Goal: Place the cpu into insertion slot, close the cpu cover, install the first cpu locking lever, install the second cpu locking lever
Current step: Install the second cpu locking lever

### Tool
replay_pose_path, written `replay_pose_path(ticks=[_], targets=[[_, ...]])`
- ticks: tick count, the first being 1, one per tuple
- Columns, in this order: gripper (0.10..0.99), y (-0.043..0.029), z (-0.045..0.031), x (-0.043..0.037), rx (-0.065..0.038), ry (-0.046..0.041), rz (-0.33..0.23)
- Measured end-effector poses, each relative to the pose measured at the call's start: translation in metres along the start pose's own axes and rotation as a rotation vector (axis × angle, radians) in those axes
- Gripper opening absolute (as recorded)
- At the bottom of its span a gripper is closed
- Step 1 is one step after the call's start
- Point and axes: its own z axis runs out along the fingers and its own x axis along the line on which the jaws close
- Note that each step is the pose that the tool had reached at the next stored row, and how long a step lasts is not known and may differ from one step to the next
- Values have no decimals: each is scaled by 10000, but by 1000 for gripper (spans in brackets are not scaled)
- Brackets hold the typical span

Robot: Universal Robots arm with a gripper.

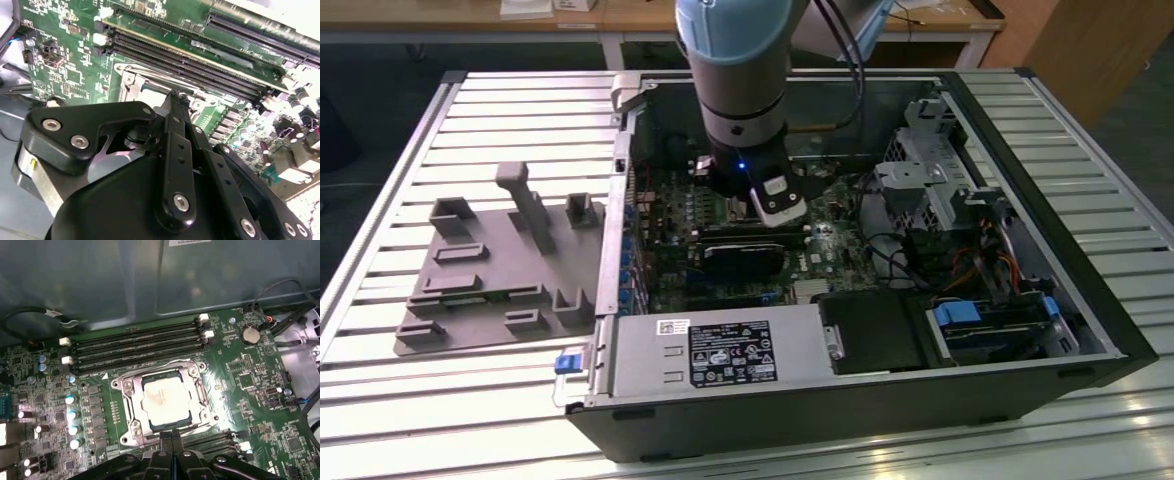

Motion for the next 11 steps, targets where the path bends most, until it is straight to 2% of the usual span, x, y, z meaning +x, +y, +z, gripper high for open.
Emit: replay_pose_path(ticks=[5,11], targets=[[102,119,32,20,369,-82,-53],[102,234,67,-1,494,-110,-72]])
